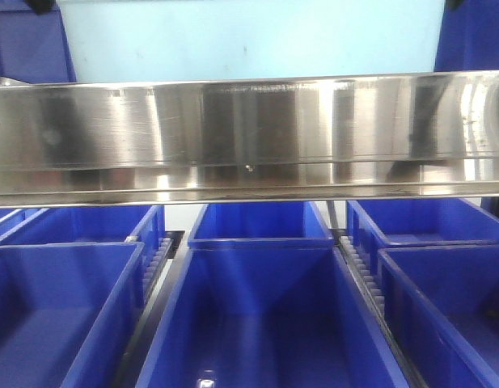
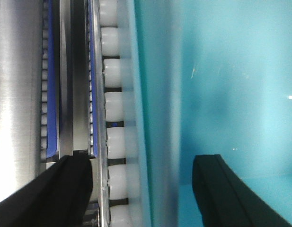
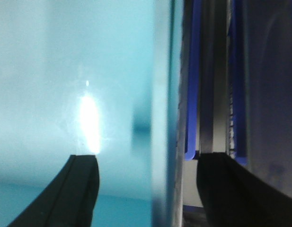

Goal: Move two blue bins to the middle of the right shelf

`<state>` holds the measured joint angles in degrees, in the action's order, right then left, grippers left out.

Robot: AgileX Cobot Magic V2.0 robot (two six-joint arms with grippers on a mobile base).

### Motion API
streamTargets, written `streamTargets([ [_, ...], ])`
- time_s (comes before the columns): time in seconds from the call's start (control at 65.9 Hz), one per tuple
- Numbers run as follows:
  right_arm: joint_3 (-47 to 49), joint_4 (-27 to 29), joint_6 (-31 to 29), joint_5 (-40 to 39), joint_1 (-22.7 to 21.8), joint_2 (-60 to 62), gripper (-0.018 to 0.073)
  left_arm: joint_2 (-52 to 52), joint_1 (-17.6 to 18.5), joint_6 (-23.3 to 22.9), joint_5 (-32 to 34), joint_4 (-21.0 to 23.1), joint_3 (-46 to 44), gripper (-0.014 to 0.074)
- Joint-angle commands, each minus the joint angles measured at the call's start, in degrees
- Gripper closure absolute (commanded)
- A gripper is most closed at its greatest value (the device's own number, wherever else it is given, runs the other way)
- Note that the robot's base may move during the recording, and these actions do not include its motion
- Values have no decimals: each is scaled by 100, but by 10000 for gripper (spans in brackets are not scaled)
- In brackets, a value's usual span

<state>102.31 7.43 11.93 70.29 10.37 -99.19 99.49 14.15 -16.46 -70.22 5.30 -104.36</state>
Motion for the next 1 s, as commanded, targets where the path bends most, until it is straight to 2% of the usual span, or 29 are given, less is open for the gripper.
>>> streamTargets([
  [0.0, 38, 94, -63, -33, 0, 3, 222, 50, -23, 20, 26, 63, -65, 239],
  [0.121, 38, 94, -103, -33, 0, 3, 238, 76, -23, 20, 26, 100, -65, 240],
  [0.212, 38, 94, -112, -33, 0, 3, 321, 76, -23, 20, 26, 100, -65, 275],
  [0.288, 38, 94, -112, -33, 0, 3, 441, 76, -23, 20, 26, 141, -65, 368],
  [0.44, 38, 94, -174, -33, 0, 3, 726, 76, -23, 20, 26, 349, -65, 622],
  [0.486, 38, 94, -187, -33, 0, 3, 725, 76, -23, 30, 26, 349, -65, 706],
  [0.986, 38, 175, -351, -33, 0, 3, 725, 76, -23, 291, 26, 351, -65, 707],
])
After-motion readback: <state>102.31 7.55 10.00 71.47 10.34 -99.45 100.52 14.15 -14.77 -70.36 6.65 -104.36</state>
